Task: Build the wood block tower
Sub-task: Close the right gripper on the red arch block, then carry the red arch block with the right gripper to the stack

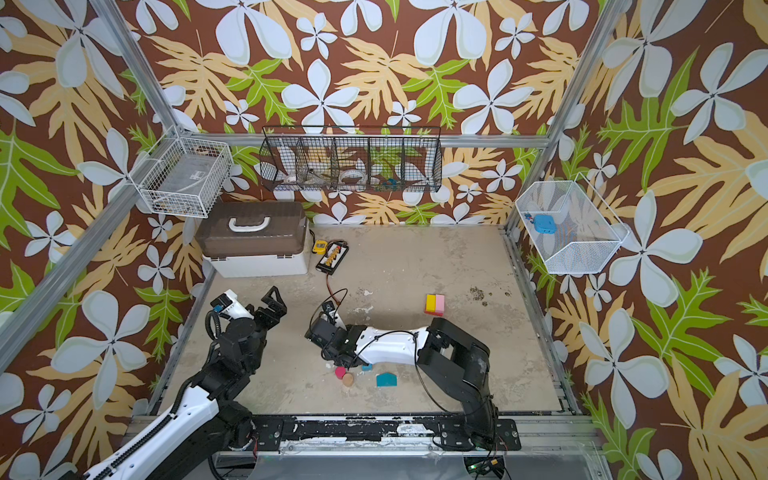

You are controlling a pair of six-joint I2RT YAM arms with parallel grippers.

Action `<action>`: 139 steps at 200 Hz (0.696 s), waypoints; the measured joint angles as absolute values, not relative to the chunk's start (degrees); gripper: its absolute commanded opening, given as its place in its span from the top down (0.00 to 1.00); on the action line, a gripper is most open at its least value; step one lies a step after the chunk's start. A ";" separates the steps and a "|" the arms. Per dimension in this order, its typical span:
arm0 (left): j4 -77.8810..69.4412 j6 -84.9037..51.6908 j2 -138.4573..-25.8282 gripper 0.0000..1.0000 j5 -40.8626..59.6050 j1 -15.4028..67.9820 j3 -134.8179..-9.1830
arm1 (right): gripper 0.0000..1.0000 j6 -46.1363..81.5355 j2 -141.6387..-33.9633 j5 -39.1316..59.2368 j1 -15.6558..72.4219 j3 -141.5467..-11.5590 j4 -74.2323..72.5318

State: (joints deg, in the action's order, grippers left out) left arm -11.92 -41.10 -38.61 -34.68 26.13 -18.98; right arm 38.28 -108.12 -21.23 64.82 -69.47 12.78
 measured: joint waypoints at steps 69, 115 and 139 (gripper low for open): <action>-13.56 -41.45 -40.97 0.00 -34.52 26.13 -16.73 | 1.00 35.99 -93.56 -23.40 59.11 -63.59 13.15; -13.93 -41.45 -41.54 0.00 -34.46 26.13 -17.06 | 1.00 35.05 -82.50 -22.39 42.17 -49.80 13.72; -14.02 -41.43 -42.04 0.00 -34.20 26.13 -17.06 | 1.00 34.15 -77.62 -20.99 33.36 -44.91 13.72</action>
